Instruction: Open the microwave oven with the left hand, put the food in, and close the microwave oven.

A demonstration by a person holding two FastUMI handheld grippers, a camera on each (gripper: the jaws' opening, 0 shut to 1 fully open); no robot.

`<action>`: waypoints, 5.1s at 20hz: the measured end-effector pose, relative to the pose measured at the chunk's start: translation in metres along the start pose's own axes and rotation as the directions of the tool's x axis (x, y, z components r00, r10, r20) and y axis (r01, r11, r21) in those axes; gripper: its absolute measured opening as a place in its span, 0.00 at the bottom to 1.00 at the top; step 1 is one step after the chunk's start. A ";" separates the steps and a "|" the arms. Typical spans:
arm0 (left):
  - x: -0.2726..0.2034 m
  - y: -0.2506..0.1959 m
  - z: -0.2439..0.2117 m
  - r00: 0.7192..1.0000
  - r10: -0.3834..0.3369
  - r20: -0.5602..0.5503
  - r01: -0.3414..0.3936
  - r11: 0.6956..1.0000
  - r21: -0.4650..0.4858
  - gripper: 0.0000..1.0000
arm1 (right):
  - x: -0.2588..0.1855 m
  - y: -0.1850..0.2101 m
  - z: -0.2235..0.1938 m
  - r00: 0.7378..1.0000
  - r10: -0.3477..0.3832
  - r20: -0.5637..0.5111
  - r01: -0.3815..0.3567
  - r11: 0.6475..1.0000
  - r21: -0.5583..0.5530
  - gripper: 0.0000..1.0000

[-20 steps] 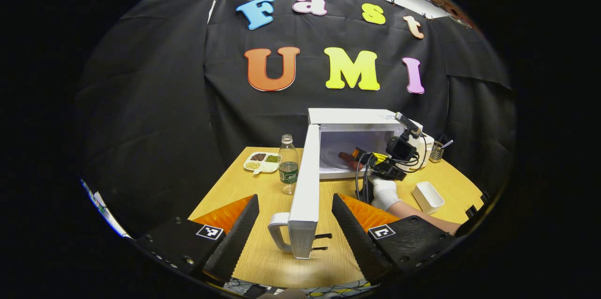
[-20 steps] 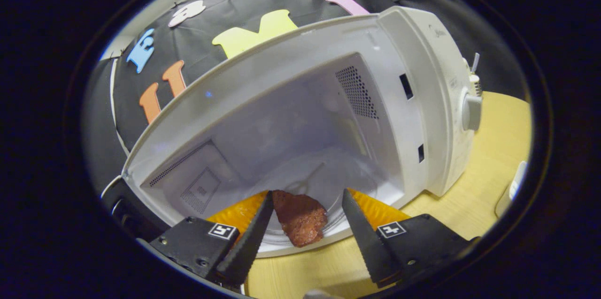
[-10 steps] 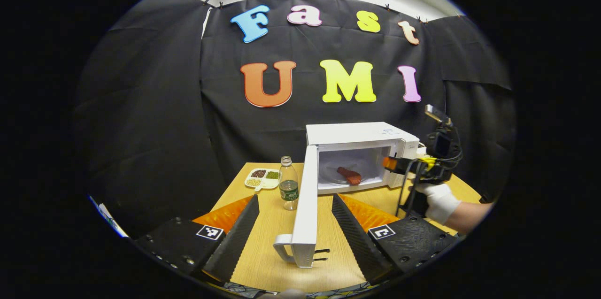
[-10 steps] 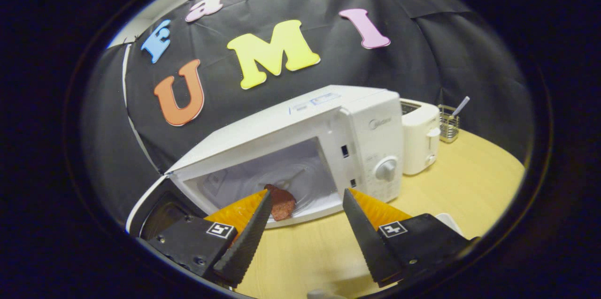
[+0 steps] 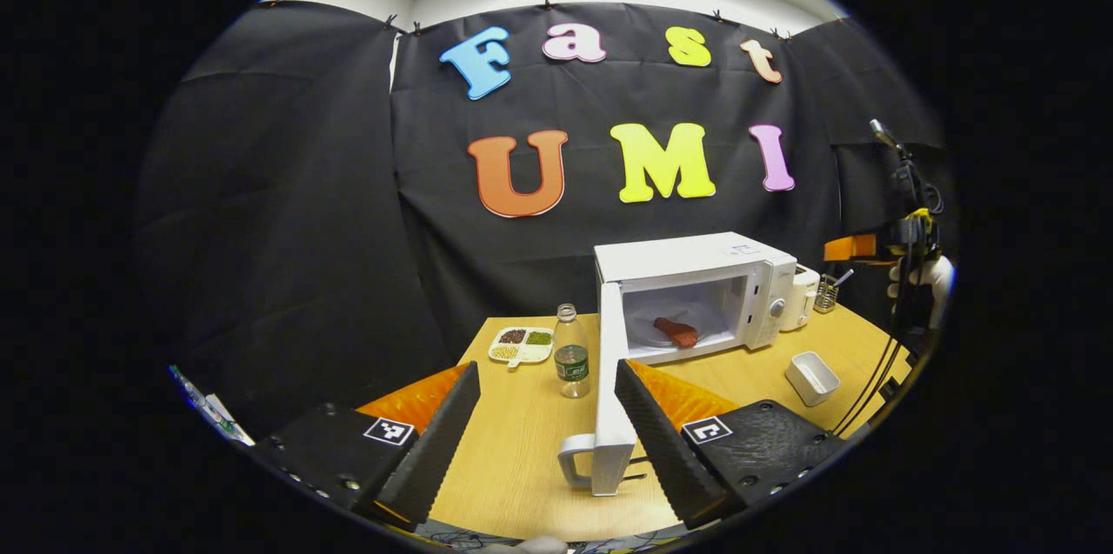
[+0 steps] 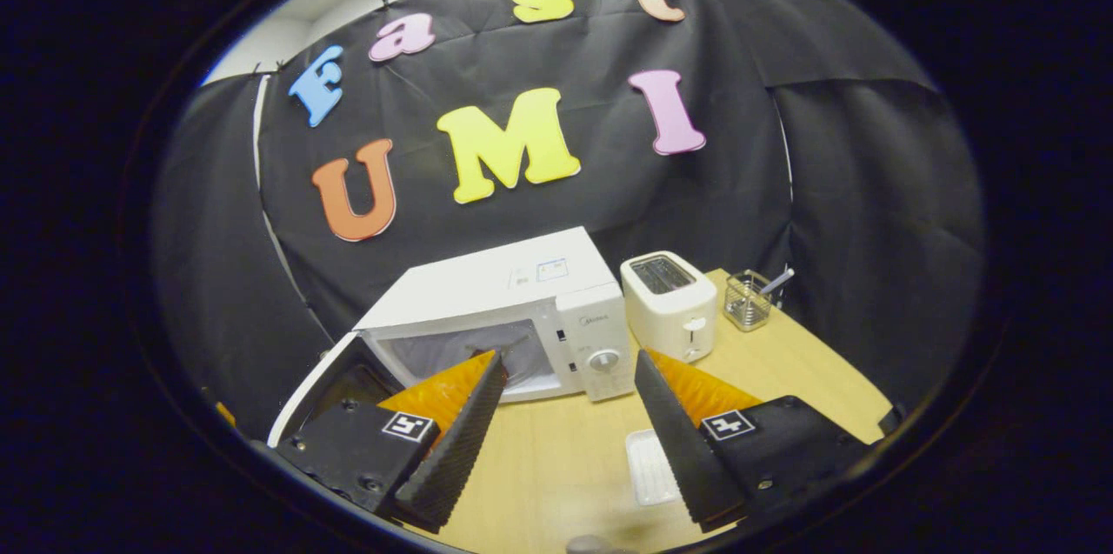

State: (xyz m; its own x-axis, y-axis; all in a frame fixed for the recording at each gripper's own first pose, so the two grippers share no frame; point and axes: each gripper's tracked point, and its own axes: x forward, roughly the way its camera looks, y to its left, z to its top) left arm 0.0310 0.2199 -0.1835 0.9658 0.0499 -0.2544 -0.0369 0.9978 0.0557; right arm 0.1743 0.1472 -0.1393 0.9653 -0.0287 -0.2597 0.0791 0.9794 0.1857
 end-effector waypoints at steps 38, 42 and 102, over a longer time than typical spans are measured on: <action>0.071 -0.046 -0.123 0.984 -0.146 -0.107 0.141 0.989 -0.053 0.00 | -0.153 -0.140 0.024 0.978 -0.207 -0.025 0.208 0.978 0.005 0.98; 0.068 -0.092 -0.112 0.967 -0.236 -0.093 0.234 0.972 -0.034 0.00 | -0.154 -0.150 0.023 0.976 -0.214 -0.029 0.215 0.976 0.022 0.99; 0.276 -0.387 -0.045 0.937 -0.335 -0.099 0.332 0.942 -0.047 0.00 | -0.067 -0.303 0.032 0.952 -0.257 -0.166 0.268 0.962 0.048 0.98</action>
State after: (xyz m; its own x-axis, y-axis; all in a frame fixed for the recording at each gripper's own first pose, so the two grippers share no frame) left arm 0.3001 -0.1504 -0.3183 0.8921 -0.2830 -0.3522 0.2735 0.9587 -0.0776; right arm 0.0936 -0.1542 -0.1481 0.8572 -0.2462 -0.4524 0.3472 0.9249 0.1547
